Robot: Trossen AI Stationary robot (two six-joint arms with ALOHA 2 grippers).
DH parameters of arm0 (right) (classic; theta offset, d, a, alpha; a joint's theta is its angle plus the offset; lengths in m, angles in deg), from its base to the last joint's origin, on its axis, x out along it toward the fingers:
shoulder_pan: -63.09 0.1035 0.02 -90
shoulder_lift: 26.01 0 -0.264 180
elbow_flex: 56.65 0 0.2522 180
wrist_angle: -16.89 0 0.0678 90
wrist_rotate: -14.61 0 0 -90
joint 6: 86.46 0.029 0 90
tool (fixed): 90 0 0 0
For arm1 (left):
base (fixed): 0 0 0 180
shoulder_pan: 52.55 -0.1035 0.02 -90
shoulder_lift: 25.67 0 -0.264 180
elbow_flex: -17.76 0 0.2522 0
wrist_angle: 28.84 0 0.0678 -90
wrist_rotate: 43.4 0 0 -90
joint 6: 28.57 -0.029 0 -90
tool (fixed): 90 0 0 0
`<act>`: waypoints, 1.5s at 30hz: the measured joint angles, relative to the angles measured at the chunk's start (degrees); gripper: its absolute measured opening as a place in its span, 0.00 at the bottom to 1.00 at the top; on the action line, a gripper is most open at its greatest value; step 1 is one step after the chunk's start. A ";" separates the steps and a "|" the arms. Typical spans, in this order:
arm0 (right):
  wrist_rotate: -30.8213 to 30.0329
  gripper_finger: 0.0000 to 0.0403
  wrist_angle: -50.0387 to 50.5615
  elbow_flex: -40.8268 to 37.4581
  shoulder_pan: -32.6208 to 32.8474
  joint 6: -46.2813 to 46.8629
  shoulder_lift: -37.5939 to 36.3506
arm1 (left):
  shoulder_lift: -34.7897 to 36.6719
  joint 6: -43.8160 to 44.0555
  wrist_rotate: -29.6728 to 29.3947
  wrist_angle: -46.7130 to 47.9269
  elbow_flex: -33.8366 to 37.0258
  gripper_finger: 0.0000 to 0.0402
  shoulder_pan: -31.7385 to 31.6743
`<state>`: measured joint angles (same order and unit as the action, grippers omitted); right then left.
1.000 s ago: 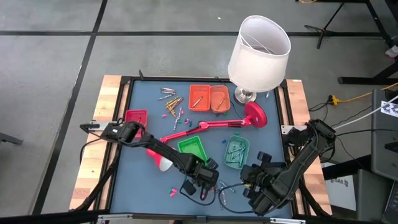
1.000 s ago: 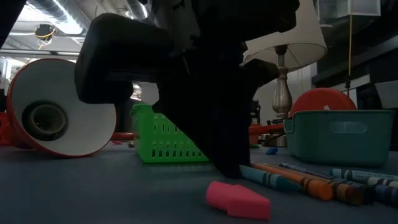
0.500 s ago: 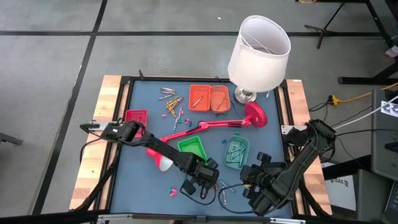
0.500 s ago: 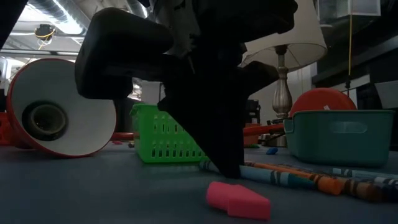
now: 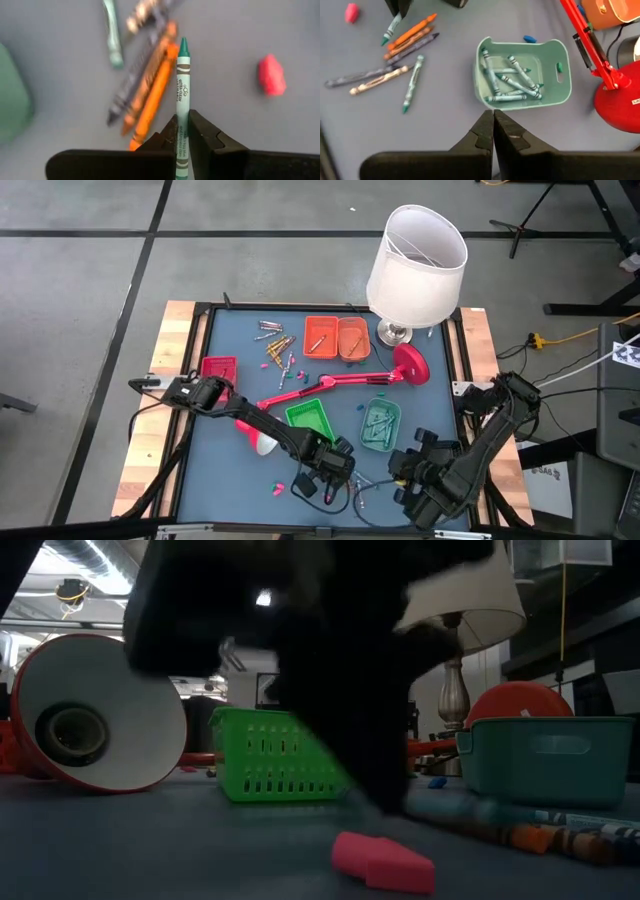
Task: Sort crayons
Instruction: Put the green crayon into the light green bin, then put the gray crayon into the orange bin
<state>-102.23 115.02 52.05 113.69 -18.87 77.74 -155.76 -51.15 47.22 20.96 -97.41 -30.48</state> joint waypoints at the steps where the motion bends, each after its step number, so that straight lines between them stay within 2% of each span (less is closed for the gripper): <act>1: -0.03 0.02 -0.01 0.31 0.76 0.00 0.00 | 0.00 -0.01 0.00 -0.06 -1.09 0.03 0.09; 7: -2.37 0.02 -0.39 1.02 5.50 3.35 0.00 | 0.02 -0.06 -1.27 -0.55 -7.56 0.03 -0.27; 12: -4.89 0.02 -1.04 1.02 8.92 8.55 0.00 | 0.15 -0.07 -10.19 -3.98 -10.18 0.03 -2.53; 15: -6.54 0.02 -3.03 1.02 10.47 9.90 0.00 | 0.15 -0.07 -12.53 -8.01 -10.18 0.03 -4.70; 21: -8.89 0.02 -7.63 1.02 12.16 10.01 0.00 | 0.15 0.39 -9.62 -12.95 -10.18 0.03 -9.97; 27: -9.19 0.02 -9.06 1.02 12.04 10.03 0.00 | 0.15 6.97 -6.34 -13.69 -10.18 0.04 -13.17; 37: -9.19 0.02 -12.22 1.02 12.01 10.03 0.00 | 0.22 7.10 -6.44 -13.47 -10.18 0.20 -13.80; 40: -9.19 0.02 -12.85 1.02 12.01 9.99 0.09 | 0.89 7.03 -8.41 -10.96 -10.18 0.22 -13.33; 45: -9.19 0.02 -14.35 1.02 11.95 9.98 0.13 | 5.23 8.18 -9.46 -0.71 -10.21 0.22 -11.77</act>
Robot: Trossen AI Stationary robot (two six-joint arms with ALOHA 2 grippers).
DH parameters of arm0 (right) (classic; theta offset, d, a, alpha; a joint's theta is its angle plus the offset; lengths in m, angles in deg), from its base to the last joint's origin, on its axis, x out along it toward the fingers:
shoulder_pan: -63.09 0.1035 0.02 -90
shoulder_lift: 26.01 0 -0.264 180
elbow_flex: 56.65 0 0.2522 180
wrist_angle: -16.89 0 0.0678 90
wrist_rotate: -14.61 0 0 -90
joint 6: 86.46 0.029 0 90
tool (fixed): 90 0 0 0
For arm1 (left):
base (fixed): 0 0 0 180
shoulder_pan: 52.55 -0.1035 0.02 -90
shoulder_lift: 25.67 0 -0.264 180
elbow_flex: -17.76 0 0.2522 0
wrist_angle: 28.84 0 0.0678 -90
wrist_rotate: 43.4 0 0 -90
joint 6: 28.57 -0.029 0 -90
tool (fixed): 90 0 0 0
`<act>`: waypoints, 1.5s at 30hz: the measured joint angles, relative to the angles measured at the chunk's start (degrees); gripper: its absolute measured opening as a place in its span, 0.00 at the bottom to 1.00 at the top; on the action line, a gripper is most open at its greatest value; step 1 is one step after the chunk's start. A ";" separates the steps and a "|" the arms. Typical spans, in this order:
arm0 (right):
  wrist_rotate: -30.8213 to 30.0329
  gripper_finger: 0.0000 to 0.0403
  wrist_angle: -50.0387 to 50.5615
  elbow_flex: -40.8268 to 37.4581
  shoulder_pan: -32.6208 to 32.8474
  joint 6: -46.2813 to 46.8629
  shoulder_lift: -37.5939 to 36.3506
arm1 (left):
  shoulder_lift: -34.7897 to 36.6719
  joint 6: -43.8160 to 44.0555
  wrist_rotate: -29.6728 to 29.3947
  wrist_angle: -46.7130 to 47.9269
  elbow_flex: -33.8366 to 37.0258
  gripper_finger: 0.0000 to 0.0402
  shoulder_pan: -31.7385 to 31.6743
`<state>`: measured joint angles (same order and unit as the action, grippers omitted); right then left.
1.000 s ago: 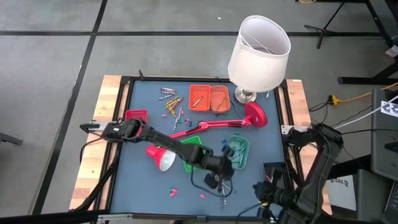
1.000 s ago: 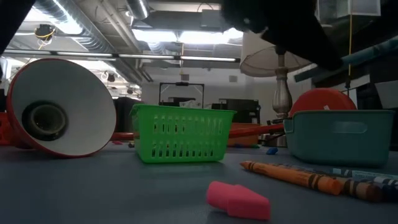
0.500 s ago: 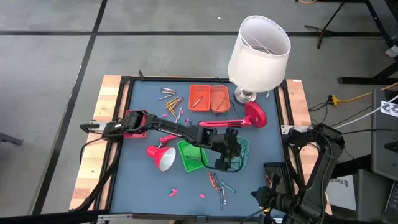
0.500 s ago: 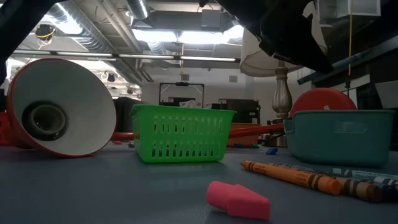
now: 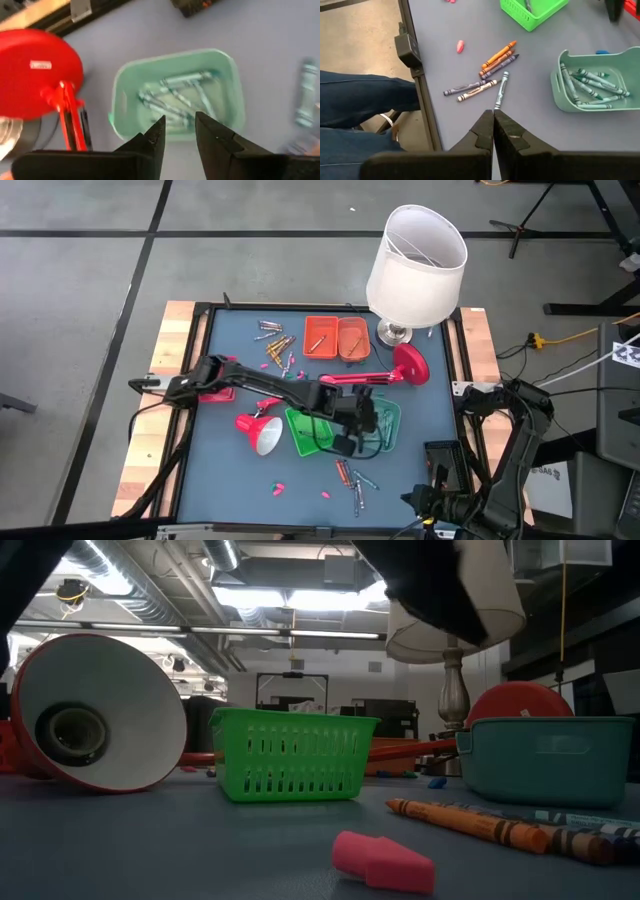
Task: Sort crayons
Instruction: Put the gray crayon into the orange bin
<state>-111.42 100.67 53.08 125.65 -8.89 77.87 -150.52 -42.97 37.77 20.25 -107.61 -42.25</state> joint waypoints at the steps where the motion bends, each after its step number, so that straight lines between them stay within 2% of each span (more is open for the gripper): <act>1: 0.00 0.02 -0.05 -0.01 -0.06 -0.01 0.00 | 1.21 1.14 -0.03 2.62 0.00 0.22 0.54; 9: 0.00 0.03 -1.02 0.00 -0.89 -0.39 0.04 | 9.75 11.75 -0.45 19.51 -0.04 0.20 6.85; 15: 0.63 0.20 -8.15 -0.02 -3.53 -6.04 0.77 | 14.34 18.68 -7.76 24.69 2.67 0.19 14.86; 18: 0.70 0.29 -9.98 -0.02 -5.12 -6.41 1.66 | 17.23 22.94 -10.66 23.54 7.51 0.19 18.89; 22: 2.74 0.36 -11.32 -0.02 -7.42 -6.36 4.26 | 21.83 29.72 -15.04 19.22 17.59 0.19 24.12; 27: 6.82 0.39 -15.85 -0.04 -10.28 -6.26 7.98 | 26.54 35.39 -17.56 9.13 30.44 0.19 28.99; 30: 9.74 0.38 -18.88 -0.04 -11.67 -6.13 10.26 | 27.86 37.11 -17.67 5.18 35.41 0.19 30.59; 35: 14.99 0.37 -22.14 -0.04 -13.54 -3.86 14.25 | 28.08 38.26 -17.43 0.94 39.79 0.19 31.89; 40: 20.87 0.37 -22.42 -0.04 -14.79 -0.67 17.18 | 28.08 38.28 -17.56 0.23 40.85 0.19 31.98; 45: 22.32 0.37 -22.25 -0.04 -15.45 0.64 18.78 | 28.08 38.04 -17.54 -0.53 40.85 0.19 32.01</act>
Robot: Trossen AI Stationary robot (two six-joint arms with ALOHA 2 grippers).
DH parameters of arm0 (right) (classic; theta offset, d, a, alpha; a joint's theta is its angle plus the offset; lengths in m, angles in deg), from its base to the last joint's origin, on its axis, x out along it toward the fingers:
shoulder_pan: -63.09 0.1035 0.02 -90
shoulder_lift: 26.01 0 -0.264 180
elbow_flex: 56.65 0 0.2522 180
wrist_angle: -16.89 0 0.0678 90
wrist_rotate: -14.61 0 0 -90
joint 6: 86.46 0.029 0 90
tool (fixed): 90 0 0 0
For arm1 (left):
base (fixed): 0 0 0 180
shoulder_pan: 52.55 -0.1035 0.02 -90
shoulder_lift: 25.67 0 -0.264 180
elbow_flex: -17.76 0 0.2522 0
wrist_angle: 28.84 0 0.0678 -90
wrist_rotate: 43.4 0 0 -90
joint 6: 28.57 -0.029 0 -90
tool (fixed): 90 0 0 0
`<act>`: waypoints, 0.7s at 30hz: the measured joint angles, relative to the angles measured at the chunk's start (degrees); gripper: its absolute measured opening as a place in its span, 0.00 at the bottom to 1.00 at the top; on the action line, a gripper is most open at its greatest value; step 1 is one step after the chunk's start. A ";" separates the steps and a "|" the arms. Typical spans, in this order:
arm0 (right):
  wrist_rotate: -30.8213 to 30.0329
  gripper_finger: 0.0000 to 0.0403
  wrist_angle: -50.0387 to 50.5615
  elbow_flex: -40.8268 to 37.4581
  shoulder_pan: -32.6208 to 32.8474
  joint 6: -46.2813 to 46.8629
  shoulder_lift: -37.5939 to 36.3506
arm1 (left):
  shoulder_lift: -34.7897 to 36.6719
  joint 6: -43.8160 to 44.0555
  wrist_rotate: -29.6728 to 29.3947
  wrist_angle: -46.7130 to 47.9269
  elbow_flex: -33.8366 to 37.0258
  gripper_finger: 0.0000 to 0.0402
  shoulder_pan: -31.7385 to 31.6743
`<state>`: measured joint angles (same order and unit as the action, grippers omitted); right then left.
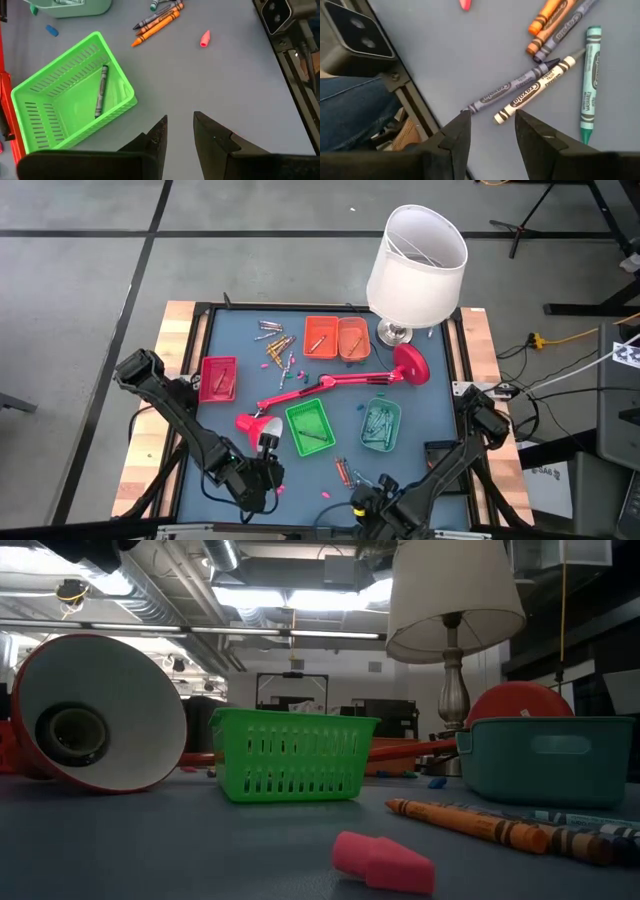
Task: Sort crayons
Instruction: Put the gray crayon into the orange bin
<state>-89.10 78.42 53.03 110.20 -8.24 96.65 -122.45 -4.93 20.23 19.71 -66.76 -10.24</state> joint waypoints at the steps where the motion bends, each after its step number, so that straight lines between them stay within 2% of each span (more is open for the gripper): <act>1: 0.21 0.37 -0.02 0.00 0.00 0.04 0.20 | 0.00 0.00 0.00 0.01 0.00 0.19 0.00; 14: 0.80 0.37 0.55 0.00 -0.39 0.02 3.26 | 0.00 -0.09 0.07 -1.08 0.00 0.19 0.00; 21: 0.80 0.37 5.39 0.00 -0.39 2.64 3.28 | 0.00 -0.17 0.07 -1.12 0.00 0.19 0.00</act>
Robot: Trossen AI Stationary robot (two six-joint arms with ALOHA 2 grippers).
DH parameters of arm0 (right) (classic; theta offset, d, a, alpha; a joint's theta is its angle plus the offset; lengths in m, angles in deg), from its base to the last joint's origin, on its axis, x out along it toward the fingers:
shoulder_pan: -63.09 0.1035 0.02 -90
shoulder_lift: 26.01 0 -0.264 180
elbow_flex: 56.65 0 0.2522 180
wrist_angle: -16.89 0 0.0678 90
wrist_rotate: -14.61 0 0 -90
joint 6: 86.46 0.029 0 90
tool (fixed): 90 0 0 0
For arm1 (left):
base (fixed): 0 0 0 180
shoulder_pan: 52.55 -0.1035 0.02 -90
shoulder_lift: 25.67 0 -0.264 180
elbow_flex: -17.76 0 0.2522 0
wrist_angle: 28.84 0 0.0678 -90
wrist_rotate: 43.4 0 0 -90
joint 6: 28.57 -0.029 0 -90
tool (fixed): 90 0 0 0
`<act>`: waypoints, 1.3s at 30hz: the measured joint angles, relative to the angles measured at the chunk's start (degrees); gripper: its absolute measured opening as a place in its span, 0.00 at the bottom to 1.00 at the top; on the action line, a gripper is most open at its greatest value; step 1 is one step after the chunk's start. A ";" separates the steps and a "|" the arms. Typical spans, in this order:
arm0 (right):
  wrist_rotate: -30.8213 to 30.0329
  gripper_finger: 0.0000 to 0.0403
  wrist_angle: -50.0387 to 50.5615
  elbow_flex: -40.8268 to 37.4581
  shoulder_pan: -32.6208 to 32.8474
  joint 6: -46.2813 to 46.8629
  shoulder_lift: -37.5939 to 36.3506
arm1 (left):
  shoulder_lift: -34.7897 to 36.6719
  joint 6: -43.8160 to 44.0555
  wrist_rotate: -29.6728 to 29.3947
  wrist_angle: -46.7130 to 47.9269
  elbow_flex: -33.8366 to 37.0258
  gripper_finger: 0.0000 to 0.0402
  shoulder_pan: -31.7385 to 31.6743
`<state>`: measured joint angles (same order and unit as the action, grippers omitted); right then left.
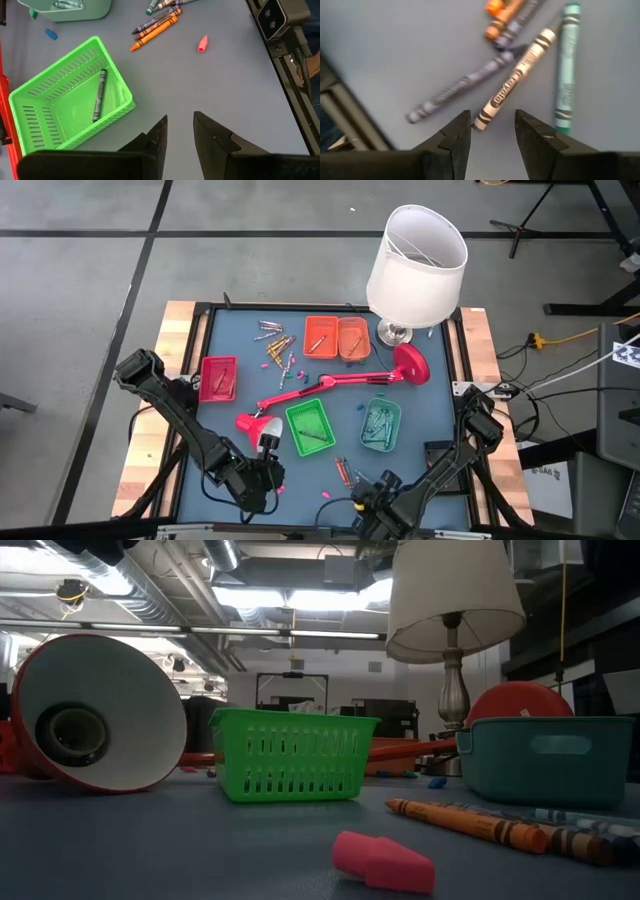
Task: Sort crayons
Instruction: Put the gray crayon into the orange bin
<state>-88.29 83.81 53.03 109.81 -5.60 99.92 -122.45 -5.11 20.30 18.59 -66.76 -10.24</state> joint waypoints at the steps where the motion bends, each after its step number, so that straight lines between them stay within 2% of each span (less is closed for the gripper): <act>1: 0.00 0.37 0.74 0.00 0.00 0.50 0.00 | 0.00 -0.02 0.00 0.00 0.00 0.19 0.00; 27: 0.00 0.37 3.25 0.00 -1.11 2.80 0.00 | 0.00 -0.02 0.24 0.13 0.00 0.19 0.00; 39: 0.04 0.16 3.62 0.00 -2.25 2.76 0.00 | 0.00 -0.02 0.24 0.13 -0.02 0.19 0.00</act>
<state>-88.25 87.43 53.03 107.56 -2.85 99.92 -122.45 -5.13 20.54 18.72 -66.78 -10.24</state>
